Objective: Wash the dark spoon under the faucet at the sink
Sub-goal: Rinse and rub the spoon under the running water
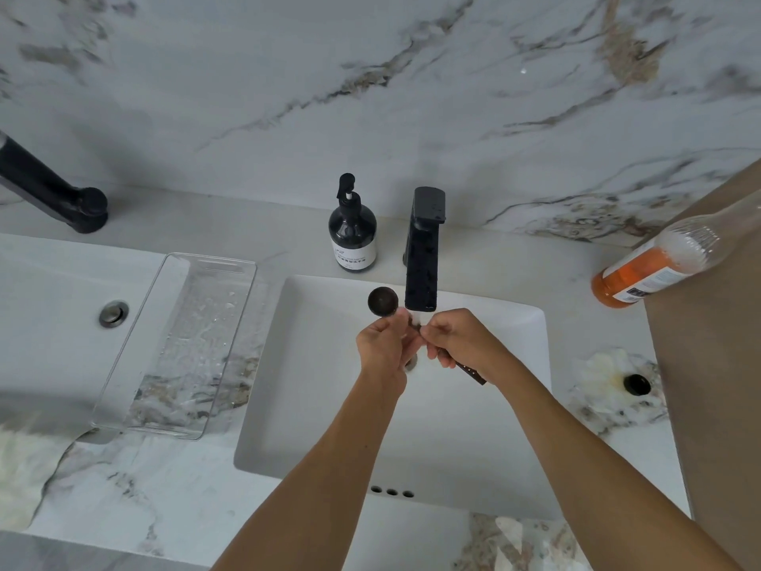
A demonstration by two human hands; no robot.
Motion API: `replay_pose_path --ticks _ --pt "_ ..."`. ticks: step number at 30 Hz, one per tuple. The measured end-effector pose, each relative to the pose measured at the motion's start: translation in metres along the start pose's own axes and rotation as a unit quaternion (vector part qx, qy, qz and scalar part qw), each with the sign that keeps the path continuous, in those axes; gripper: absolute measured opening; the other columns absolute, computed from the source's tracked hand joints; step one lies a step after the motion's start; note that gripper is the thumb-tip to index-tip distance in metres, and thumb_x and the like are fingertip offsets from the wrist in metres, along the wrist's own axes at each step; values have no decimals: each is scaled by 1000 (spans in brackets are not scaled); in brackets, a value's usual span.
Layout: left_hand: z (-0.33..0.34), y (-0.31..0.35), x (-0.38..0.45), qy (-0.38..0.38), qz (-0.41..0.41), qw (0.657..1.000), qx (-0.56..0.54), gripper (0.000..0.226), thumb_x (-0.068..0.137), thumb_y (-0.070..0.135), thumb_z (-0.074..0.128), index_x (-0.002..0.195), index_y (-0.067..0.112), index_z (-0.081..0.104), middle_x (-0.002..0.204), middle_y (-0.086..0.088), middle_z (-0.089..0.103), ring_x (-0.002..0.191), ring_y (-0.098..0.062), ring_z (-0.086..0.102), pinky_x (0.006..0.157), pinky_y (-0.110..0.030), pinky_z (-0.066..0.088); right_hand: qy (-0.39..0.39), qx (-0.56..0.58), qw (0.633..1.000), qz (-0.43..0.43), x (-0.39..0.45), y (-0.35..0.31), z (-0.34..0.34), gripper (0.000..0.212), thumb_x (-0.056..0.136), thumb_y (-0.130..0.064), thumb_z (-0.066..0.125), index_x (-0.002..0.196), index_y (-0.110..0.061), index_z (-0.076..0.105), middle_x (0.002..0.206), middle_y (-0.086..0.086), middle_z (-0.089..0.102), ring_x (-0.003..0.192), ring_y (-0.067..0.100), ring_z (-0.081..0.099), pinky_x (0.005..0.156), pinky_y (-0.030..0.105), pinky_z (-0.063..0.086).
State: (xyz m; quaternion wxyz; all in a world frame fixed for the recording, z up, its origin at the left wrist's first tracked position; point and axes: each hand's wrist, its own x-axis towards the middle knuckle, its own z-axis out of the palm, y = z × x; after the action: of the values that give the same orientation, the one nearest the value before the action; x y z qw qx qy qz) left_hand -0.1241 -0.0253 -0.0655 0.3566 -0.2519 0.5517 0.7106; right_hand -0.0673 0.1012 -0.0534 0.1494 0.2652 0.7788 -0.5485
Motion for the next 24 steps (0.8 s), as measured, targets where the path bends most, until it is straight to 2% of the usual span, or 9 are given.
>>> replay_pose_path --ticks 2,6,10,14,16,20,22,24 --pt "2 -1 0 3 7 1000 -7 33 100 16 60 71 3 69 64 -10 64 62 -25 59 75 -38 50 3 -4 1000 3 -2 2 -2 21 99 -12 55 88 1 67 70 5 70 48 11 56 51 23 47" --pt "7 -2 1 13 -3 1000 -9 32 100 24 61 82 -2 68 69 -13 68 65 -23 69 73 -33 62 14 -4 1000 -8 -3 5 -5 22 99 -12 56 85 1 67 65 5 68 46 12 53 49 25 44" --pt "6 -3 1 -32 -2 999 40 16 94 9 68 93 -6 71 77 -13 71 66 -20 71 80 -31 59 11 -4 1000 -17 -5 9 -8 25 100 -14 56 81 -1 67 63 5 67 46 11 53 48 24 44" --pt "5 -3 -1 -25 24 999 10 20 99 8 59 89 -5 69 79 -16 70 68 -23 68 73 -28 60 16 5 1000 -15 -4 5 -8 32 101 -23 55 84 2 66 65 6 68 49 12 59 52 24 49" --pt "7 -3 -2 -8 14 1000 -18 26 102 13 56 85 -2 69 73 -12 70 67 -22 69 72 -30 61 29 -20 999 -11 -1 2 -6 36 99 -28 57 81 2 65 64 5 68 49 13 59 52 24 49" --pt "5 -5 -3 -27 -3 1000 13 18 96 10 65 81 1 70 74 -10 72 73 -23 71 85 -32 59 48 -59 997 -16 3 1 -2 40 97 -32 59 66 -7 59 57 5 62 45 16 52 48 25 43" --pt "0 -2 -1 -40 8 999 25 18 95 8 65 79 1 69 78 -14 71 78 -29 69 90 -36 56 50 -58 997 -18 3 1 0 43 97 -37 59 66 -8 58 56 5 62 44 16 53 48 24 45" --pt "-3 1 0 -39 20 999 16 27 99 9 60 75 2 70 76 -14 70 78 -30 67 89 -39 55 40 -57 997 -17 3 -3 2 41 98 -36 58 69 -7 60 59 6 63 47 17 56 50 25 47"
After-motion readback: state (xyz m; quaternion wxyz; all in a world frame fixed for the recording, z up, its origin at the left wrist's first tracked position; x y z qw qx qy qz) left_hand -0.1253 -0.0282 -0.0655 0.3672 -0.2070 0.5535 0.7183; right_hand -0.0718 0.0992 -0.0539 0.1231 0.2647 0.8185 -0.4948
